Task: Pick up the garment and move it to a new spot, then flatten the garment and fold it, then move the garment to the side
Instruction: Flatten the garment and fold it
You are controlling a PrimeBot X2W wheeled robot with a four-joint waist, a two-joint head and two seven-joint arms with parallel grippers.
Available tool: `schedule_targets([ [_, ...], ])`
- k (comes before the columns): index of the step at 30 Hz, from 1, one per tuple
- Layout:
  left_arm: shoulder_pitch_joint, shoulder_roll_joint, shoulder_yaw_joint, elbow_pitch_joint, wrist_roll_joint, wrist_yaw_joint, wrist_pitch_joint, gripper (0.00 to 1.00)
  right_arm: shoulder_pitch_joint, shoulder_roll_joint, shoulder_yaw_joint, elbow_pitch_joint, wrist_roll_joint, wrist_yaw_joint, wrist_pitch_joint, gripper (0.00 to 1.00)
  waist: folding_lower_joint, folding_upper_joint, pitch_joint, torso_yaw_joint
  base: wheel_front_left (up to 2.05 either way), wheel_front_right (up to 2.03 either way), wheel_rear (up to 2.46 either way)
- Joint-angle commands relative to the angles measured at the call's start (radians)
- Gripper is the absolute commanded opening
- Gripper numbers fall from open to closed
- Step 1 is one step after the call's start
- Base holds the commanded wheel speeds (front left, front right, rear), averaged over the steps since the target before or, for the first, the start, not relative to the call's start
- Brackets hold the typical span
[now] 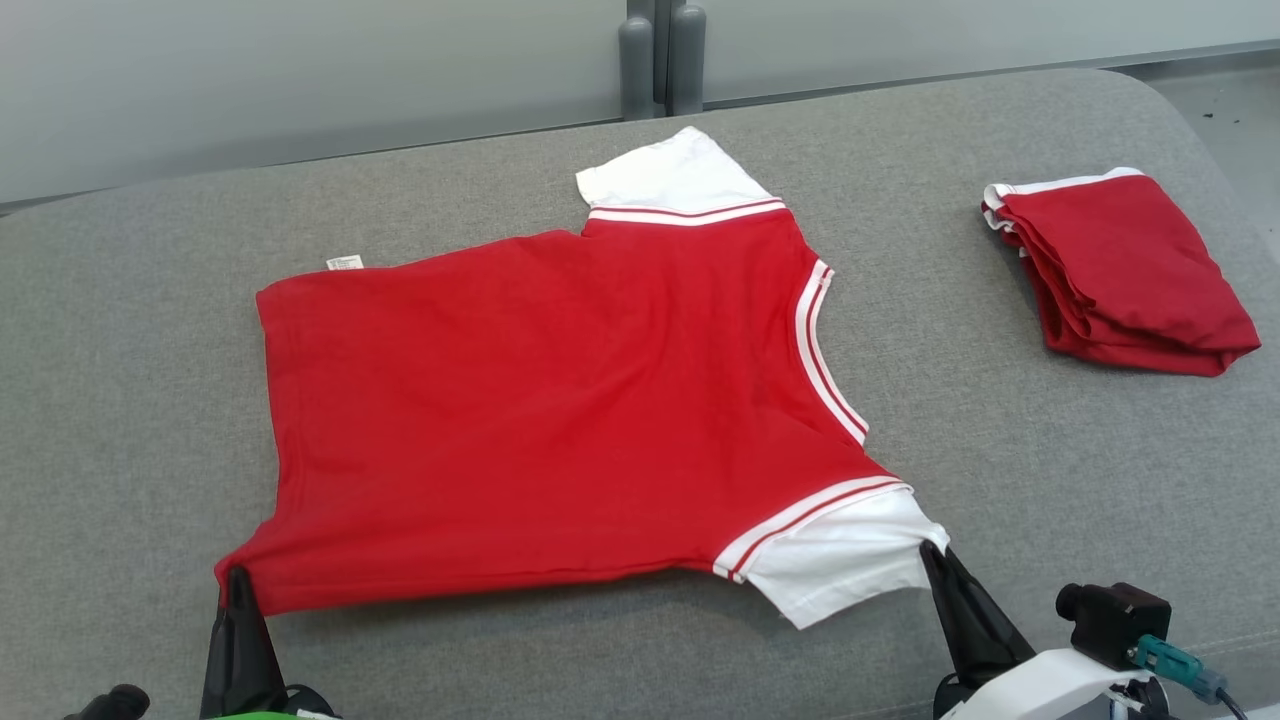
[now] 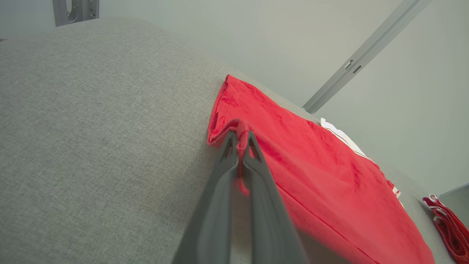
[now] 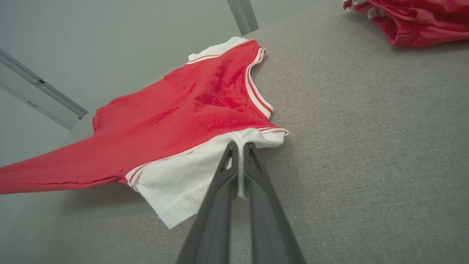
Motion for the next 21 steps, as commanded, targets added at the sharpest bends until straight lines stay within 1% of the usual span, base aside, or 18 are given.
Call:
schedule_targets([
  [1, 0.011, 0.003, 0.004, 0.007, -0.006, -0.001, -0.003, 0.00, -0.004, -0.002, 0.005, 0.010, 0.002, 0.000, 0.006, 0.00, 0.0001, 0.0000, -0.002, 0.003, 0.00, 0.00, 0.00],
  [5, -0.006, 0.003, -0.002, 0.033, -0.003, -0.006, -0.003, 0.00, -0.005, -0.003, 0.020, 0.046, 0.006, 0.000, 0.017, 0.00, 0.0001, 0.0000, -0.004, 0.007, 0.00, 0.00, 0.00],
  [10, -0.041, 0.003, -0.019, 0.072, 0.010, -0.014, -0.003, 0.00, -0.017, -0.006, 0.020, 0.075, 0.008, 0.000, 0.002, 0.00, 0.0001, 0.0000, -0.009, 0.008, 0.00, 0.00, 0.00],
  [21, -0.141, 0.003, -0.054, 0.150, -0.030, -0.033, -0.003, 0.00, -0.095, -0.004, 0.000, 0.114, 0.001, 0.000, 0.003, 0.00, 0.0001, 0.0000, 0.002, 0.014, 0.00, 0.00, 0.00],
])
